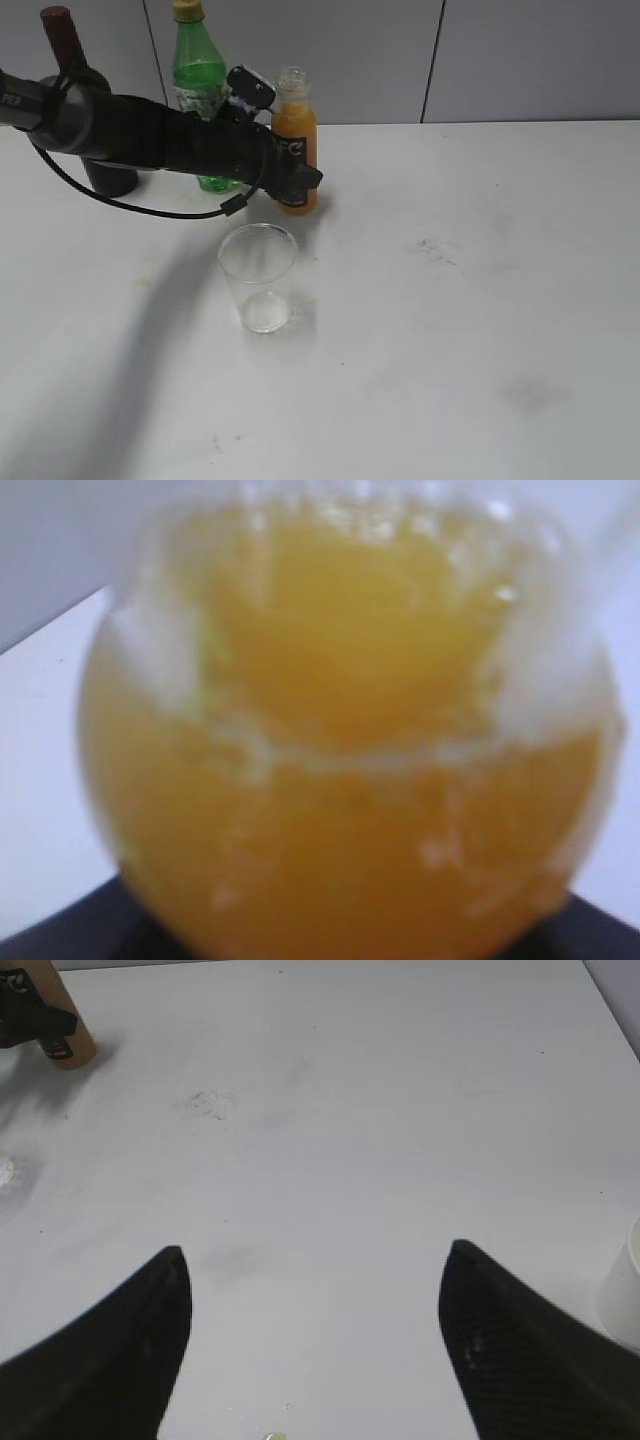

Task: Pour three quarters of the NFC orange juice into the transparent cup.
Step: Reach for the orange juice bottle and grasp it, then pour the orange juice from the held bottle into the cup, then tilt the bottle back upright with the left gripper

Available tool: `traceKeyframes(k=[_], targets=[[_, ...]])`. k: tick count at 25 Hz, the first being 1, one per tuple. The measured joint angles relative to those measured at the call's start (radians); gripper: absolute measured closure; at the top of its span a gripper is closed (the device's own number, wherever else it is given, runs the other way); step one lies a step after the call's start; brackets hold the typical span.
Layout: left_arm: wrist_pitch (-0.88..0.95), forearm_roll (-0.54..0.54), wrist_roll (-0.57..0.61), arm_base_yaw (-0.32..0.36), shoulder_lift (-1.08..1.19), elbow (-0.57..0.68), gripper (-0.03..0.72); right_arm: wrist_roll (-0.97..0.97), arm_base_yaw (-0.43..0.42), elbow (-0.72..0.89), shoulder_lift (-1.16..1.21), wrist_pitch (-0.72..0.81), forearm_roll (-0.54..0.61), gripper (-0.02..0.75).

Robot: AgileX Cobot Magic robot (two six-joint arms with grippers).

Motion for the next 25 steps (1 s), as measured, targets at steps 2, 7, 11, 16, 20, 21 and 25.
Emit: traceKeyframes(k=[2,7,11,16,20,21,25], targets=[[-0.007,0.008,-0.003,-0.001,-0.009,0.005,0.211,0.0,0.0,0.0,0.0,0.0,0.0,0.147],[-0.019,0.019,-0.044,-0.001,-0.08,0.012,0.211,0.001,0.0,0.0,0.0,0.0,0.0,0.147],[-0.019,0.015,-0.106,-0.001,-0.173,0.051,0.211,0.002,0.0,0.0,0.0,0.0,0.0,0.147],[-0.033,0.015,-0.123,-0.001,-0.297,0.197,0.211,0.002,0.0,0.0,0.0,0.0,0.0,0.147],[-0.124,0.021,-0.123,-0.002,-0.433,0.324,0.211,0.002,0.0,0.0,0.0,0.0,0.0,0.147],[-0.141,0.028,-0.124,-0.001,-0.471,0.351,0.211,0.002,0.0,0.0,0.0,0.0,0.0,0.147],[-0.214,0.053,-0.124,0.001,-0.613,0.439,0.211,0.002,0.0,0.0,0.0,0.0,0.0,0.147]])
